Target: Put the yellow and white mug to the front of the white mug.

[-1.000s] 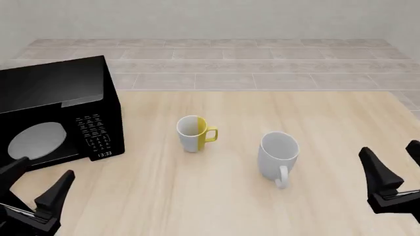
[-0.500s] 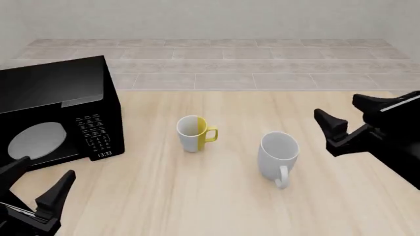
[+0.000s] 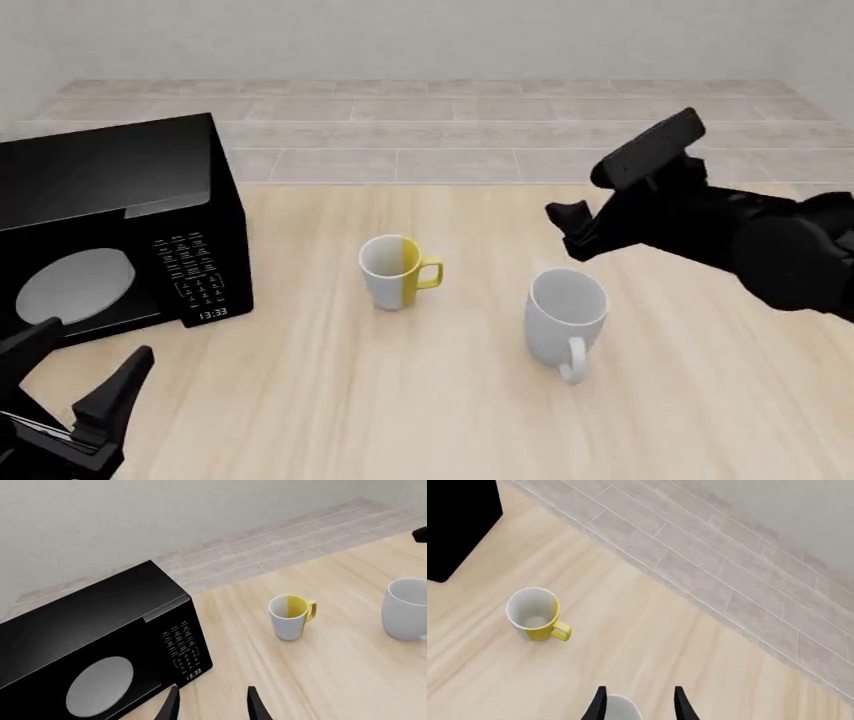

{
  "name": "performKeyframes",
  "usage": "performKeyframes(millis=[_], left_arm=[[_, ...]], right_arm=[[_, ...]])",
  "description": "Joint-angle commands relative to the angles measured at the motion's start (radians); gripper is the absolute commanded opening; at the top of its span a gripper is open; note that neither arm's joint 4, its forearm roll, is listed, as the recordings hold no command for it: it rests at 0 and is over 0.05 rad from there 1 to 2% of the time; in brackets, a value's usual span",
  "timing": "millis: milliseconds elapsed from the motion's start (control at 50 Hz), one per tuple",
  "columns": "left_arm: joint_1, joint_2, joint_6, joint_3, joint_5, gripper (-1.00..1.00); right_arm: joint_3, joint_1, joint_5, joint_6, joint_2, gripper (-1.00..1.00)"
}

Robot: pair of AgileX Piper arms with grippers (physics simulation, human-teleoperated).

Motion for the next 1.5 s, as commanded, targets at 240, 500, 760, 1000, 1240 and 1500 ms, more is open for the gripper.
performKeyframes(millis=[240, 500, 760, 1000, 1240, 1500], left_arm=[[0.0, 0.0, 0.0, 0.0, 0.0, 1.0], [0.0, 0.0, 0.0, 0.0, 0.0, 1.0], [0.0, 0.0, 0.0, 0.0, 0.0, 1.0], [0.0, 0.0, 0.0, 0.0, 0.0, 1.0], [0.0, 0.0, 0.0, 0.0, 0.0, 1.0], [0.0, 0.0, 0.0, 0.0, 0.0, 1.0]], right_arm=[[-0.255, 0.087, 0.16, -0.147, 0.293, 1.0], [-0.364, 0.118, 0.203, -0.157, 0.413, 1.0], [-0.444, 0.161, 0.212, -0.161, 0.526, 1.0], [-0.485, 0.178, 0.211, -0.162, 0.62, 1.0], [-0.517, 0.191, 0.206, -0.165, 0.696, 1.0], [-0.534, 0.203, 0.192, -0.162, 0.77, 1.0]])
